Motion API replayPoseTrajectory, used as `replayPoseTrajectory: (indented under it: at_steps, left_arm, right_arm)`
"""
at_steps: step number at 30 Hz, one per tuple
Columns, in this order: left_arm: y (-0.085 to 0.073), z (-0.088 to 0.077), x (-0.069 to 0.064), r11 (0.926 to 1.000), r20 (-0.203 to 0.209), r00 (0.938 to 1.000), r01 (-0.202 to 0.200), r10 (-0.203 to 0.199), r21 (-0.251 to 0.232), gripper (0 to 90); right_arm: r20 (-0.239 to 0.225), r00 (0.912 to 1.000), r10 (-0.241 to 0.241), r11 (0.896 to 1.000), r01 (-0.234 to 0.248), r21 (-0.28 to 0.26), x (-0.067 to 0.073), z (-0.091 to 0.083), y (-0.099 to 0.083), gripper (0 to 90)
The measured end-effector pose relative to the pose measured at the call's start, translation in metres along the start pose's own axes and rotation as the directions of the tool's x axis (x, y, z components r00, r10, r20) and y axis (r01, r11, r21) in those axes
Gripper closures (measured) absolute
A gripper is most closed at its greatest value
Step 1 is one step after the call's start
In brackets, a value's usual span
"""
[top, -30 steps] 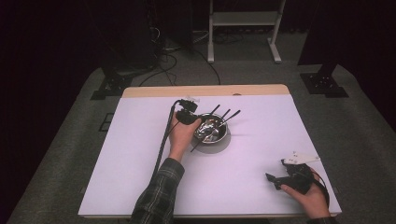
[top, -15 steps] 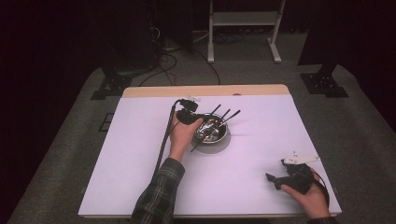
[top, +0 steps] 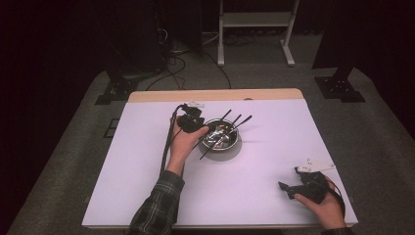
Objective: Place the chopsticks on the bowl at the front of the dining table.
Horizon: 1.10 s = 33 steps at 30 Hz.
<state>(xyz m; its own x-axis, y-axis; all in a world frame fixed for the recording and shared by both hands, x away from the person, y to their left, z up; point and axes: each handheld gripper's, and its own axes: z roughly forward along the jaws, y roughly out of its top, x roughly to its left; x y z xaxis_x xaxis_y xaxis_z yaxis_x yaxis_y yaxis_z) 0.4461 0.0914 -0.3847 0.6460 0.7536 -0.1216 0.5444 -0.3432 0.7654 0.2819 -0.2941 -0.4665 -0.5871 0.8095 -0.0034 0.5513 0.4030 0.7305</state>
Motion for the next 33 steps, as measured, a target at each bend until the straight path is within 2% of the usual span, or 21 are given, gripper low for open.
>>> replayPoseTrajectory:
  at_steps: [2,6,12,15,19,20,22,26,33]
  left_arm:
    - [-0.004,-0.006,0.002,1.0000,-0.010,0.9999,-0.002,0.002,0.004,32.7]
    - [-0.014,-0.020,0.006,0.9999,-0.027,0.9996,-0.010,0.011,0.006,29.6]
    - [-0.027,-0.037,0.014,1.0000,-0.046,0.9989,-0.008,0.008,0.002,29.0]
    - [-0.033,-0.043,0.018,1.0000,-0.043,0.9990,0.005,-0.005,0.006,32.3]
    - [-0.045,-0.053,0.023,1.0000,-0.044,0.9990,0.006,-0.005,0.005,50.0]
    - [-0.047,-0.054,0.024,1.0000,-0.044,0.9990,0.001,-0.001,0.004,57.5]
    - [-0.051,-0.058,0.026,1.0000,-0.028,0.9996,0.000,0.000,-0.006,67.8]
    - [-0.060,-0.065,0.029,0.9999,-0.012,0.9999,0.009,-0.009,0.013,89.3]
    - [-0.069,-0.072,0.027,0.9992,-0.006,0.9999,0.008,-0.008,0.039,90.0]
  right_arm:
    - [0.000,1.0000,0.000,1.000,0.000,0.000,0.000,0.000,0.000,12.7]
    - [0.000,1.0000,0.000,1.000,0.000,0.000,0.000,0.000,0.000,12.7]
    - [0.000,1.0000,-0.001,1.000,0.001,0.000,0.000,0.000,0.000,12.7]
    - [0.000,1.0000,0.000,1.000,0.000,0.000,0.000,0.000,0.000,12.7]
    - [0.000,1.0000,0.000,1.000,0.000,0.000,0.000,0.000,0.000,12.7]
    - [0.000,1.0000,0.000,1.000,0.000,0.000,0.000,0.000,0.000,12.7]
    - [0.000,1.0000,0.000,1.000,0.000,0.000,0.000,0.000,0.000,12.7]
    - [0.000,1.0000,0.001,1.000,-0.001,0.000,0.000,0.000,0.000,12.7]
    - [0.000,1.0000,0.001,1.000,-0.001,0.001,0.000,0.000,0.000,12.7]
